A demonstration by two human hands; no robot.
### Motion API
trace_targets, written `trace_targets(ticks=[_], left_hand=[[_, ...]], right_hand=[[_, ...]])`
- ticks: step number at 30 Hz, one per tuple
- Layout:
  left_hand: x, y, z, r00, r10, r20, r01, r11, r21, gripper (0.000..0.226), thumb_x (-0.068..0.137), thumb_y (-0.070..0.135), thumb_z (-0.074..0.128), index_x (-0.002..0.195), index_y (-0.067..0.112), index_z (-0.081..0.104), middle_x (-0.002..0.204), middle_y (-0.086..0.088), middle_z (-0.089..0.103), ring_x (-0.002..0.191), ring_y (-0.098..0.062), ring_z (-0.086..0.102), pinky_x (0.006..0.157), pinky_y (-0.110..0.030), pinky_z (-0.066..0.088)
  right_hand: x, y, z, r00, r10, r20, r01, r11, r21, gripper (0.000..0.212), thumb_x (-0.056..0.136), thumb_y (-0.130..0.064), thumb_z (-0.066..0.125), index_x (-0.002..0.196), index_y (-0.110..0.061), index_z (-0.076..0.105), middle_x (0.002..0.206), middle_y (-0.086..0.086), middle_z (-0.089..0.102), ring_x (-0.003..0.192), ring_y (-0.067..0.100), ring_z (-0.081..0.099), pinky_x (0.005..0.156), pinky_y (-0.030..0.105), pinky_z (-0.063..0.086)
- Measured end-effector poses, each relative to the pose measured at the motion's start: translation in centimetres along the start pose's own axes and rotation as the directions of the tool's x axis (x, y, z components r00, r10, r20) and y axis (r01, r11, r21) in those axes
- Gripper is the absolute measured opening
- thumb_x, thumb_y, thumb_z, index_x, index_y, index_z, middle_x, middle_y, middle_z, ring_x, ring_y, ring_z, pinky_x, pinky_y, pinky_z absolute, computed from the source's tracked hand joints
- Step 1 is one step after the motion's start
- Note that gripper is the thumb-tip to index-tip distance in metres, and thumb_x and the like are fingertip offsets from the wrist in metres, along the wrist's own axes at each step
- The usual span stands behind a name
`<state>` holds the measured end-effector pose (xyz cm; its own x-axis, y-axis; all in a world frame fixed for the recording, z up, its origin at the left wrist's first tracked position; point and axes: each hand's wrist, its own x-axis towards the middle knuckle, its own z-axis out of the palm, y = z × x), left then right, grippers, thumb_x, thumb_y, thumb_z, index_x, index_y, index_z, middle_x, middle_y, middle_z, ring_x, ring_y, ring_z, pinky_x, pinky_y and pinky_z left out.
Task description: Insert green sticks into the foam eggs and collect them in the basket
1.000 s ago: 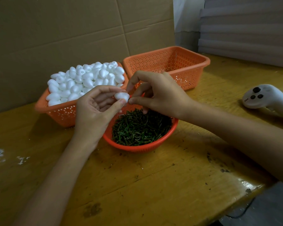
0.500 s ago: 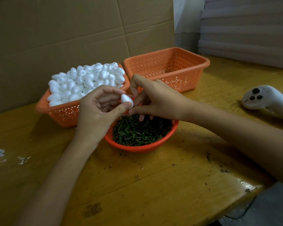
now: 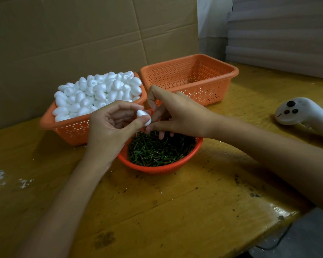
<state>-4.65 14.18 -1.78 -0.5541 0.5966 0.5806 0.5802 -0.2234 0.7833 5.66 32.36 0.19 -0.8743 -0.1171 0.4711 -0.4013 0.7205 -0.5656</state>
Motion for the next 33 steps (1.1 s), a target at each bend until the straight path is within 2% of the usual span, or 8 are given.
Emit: trace_targets(ticks=[3, 6, 11, 13, 15, 22, 26, 33], left_hand=[[-0.11, 0.15, 0.11, 1.0, 0.002, -0.002, -0.002, 1.0, 0.024, 0.019, 0.085, 0.02, 0.084, 0.103, 0.019, 0.077, 0.096, 0.004, 0.082, 0.088, -0.014, 0.079, 0.078, -0.022, 0.061], [-0.16, 0.32, 0.22, 1.0, -0.014, -0.013, 0.014, 1.0, 0.019, 0.022, 0.084, 0.019, 0.083, 0.105, 0.017, 0.077, 0.096, 0.004, 0.082, 0.089, -0.014, 0.079, 0.08, -0.022, 0.061], [-0.24, 0.38, 0.21, 0.999, -0.032, -0.004, 0.032, 0.999, 0.027, 0.027, 0.093, 0.012, 0.079, 0.119, 0.014, 0.074, 0.1, 0.003, 0.082, 0.09, -0.014, 0.078, 0.078, -0.02, 0.059], [-0.22, 0.38, 0.11, 0.999, -0.037, 0.002, 0.037, 0.999, 0.035, 0.033, 0.096, 0.017, 0.073, 0.129, 0.014, 0.07, 0.102, 0.001, 0.082, 0.09, -0.013, 0.077, 0.077, -0.019, 0.057], [-0.17, 0.34, 0.0, 0.999, -0.046, 0.004, 0.046, 0.998, 0.041, 0.036, 0.096, 0.02, 0.068, 0.131, 0.012, 0.068, 0.103, 0.0, 0.082, 0.091, -0.013, 0.077, 0.078, -0.019, 0.056], [-0.18, 0.11, 0.09, 0.998, -0.057, 0.032, 0.055, 0.996, 0.065, 0.022, 0.094, 0.014, 0.064, 0.113, 0.013, 0.074, 0.096, 0.001, 0.08, 0.085, -0.01, 0.074, 0.074, -0.021, 0.056], [-0.26, 0.16, 0.08, 0.998, -0.055, 0.035, 0.053, 0.997, 0.057, 0.02, 0.094, 0.013, 0.066, 0.111, 0.014, 0.075, 0.096, 0.001, 0.081, 0.086, -0.01, 0.075, 0.073, -0.019, 0.055], [-0.25, 0.22, 0.06, 0.998, -0.051, 0.03, 0.049, 0.998, 0.047, 0.014, 0.093, 0.014, 0.07, 0.106, 0.019, 0.075, 0.097, -0.001, 0.08, 0.09, -0.016, 0.076, 0.077, -0.022, 0.057]], right_hand=[[0.04, 0.07, 0.03, 1.0, -0.011, -0.003, 0.011, 1.0, 0.003, 0.043, 0.091, -0.01, 0.08, 0.1, -0.011, 0.038, 0.083, -0.002, 0.079, 0.056, 0.013, 0.073, 0.05, 0.017, 0.05], [0.05, 0.07, 0.03, 1.0, -0.019, -0.008, 0.019, 1.0, 0.003, 0.043, 0.091, -0.01, 0.08, 0.1, -0.011, 0.038, 0.083, -0.003, 0.079, 0.056, 0.012, 0.072, 0.051, 0.014, 0.049], [0.04, 0.1, -0.06, 1.0, -0.017, -0.025, 0.017, 1.0, 0.001, 0.044, 0.091, -0.01, 0.079, 0.1, -0.014, 0.037, 0.084, -0.001, 0.079, 0.057, 0.013, 0.073, 0.048, 0.026, 0.055], [0.0, 0.15, -0.08, 1.0, -0.009, -0.026, 0.009, 1.0, 0.0, 0.043, 0.092, -0.01, 0.079, 0.1, -0.015, 0.036, 0.086, 0.001, 0.08, 0.058, 0.015, 0.074, 0.049, 0.033, 0.058], [-0.02, 0.15, -0.08, 1.0, -0.01, -0.027, 0.01, 1.0, 0.001, 0.043, 0.092, -0.01, 0.078, 0.1, -0.015, 0.036, 0.086, 0.001, 0.08, 0.059, 0.014, 0.074, 0.049, 0.034, 0.058], [0.01, 0.11, -0.06, 1.0, -0.005, -0.018, 0.005, 1.0, 0.001, 0.044, 0.091, -0.012, 0.08, 0.101, -0.012, 0.037, 0.085, -0.001, 0.079, 0.058, 0.015, 0.074, 0.049, 0.03, 0.057], [-0.08, 0.01, -0.09, 0.999, 0.037, -0.005, -0.036, 0.998, 0.057, 0.043, 0.091, -0.008, 0.079, 0.102, -0.011, 0.037, 0.087, 0.002, 0.079, 0.061, 0.017, 0.075, 0.049, 0.044, 0.059], [-0.15, -0.1, -0.03, 0.999, 0.036, -0.012, -0.035, 0.999, 0.036, 0.042, 0.091, -0.01, 0.079, 0.104, -0.01, 0.038, 0.086, 0.002, 0.08, 0.062, 0.016, 0.075, 0.049, 0.047, 0.059]])
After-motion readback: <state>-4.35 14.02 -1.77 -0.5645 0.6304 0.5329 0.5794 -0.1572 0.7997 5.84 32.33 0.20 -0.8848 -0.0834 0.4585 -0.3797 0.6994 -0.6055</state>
